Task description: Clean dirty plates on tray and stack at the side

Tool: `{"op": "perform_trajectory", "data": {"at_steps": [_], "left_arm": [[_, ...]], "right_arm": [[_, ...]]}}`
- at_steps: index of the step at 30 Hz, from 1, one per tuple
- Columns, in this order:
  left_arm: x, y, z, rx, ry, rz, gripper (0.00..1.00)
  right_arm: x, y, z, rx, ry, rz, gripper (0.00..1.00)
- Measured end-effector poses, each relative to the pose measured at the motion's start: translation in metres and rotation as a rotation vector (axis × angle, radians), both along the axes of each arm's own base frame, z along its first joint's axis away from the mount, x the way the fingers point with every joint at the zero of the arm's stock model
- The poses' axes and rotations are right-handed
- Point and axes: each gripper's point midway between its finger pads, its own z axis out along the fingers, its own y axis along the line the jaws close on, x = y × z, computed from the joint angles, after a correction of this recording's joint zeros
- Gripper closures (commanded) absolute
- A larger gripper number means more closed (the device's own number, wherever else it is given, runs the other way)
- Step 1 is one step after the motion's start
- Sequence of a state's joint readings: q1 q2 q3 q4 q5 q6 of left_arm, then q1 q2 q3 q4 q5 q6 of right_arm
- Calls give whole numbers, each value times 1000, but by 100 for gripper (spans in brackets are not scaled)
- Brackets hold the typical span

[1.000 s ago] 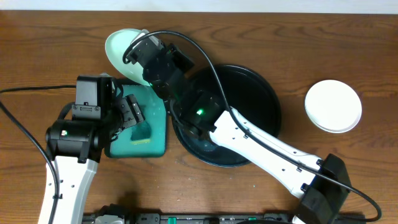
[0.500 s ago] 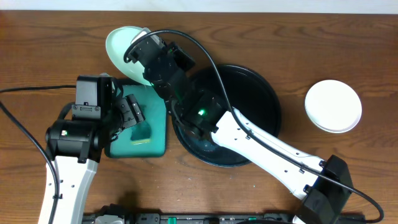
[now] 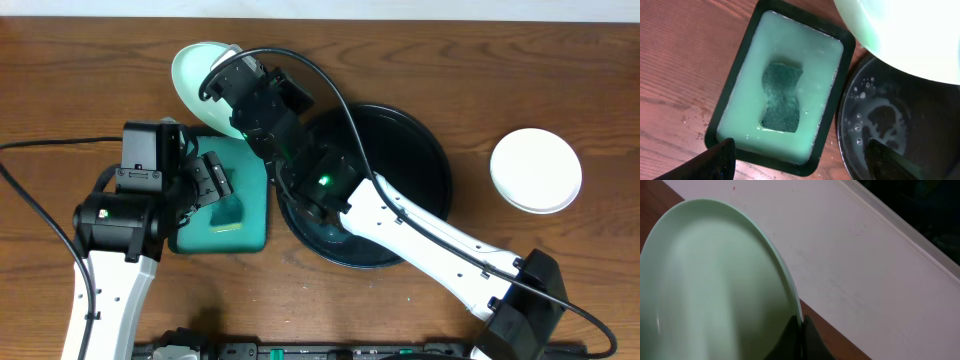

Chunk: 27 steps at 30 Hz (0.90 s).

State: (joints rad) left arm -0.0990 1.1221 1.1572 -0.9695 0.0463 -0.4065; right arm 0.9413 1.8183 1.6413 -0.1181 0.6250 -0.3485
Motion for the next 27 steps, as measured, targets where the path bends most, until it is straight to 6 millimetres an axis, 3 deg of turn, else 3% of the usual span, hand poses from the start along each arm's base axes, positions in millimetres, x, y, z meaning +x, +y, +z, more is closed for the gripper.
{"op": "perform_trajectory", "data": {"at_steps": [5,9,18,27], "left_arm": [[0,0,0,0,0,0,17],[0,0,0,0,0,0,18],[0,0,0,0,0,0,18],[0,0,0,0,0,0,18]], "right_arm": [[-2,-2,-7,-14,26,-4,99],[-10,-3,-36,-27,150,23,99],[7,-8,-25,156,156,-27,99],[4,-4,-29,107,160,15,99]]}}
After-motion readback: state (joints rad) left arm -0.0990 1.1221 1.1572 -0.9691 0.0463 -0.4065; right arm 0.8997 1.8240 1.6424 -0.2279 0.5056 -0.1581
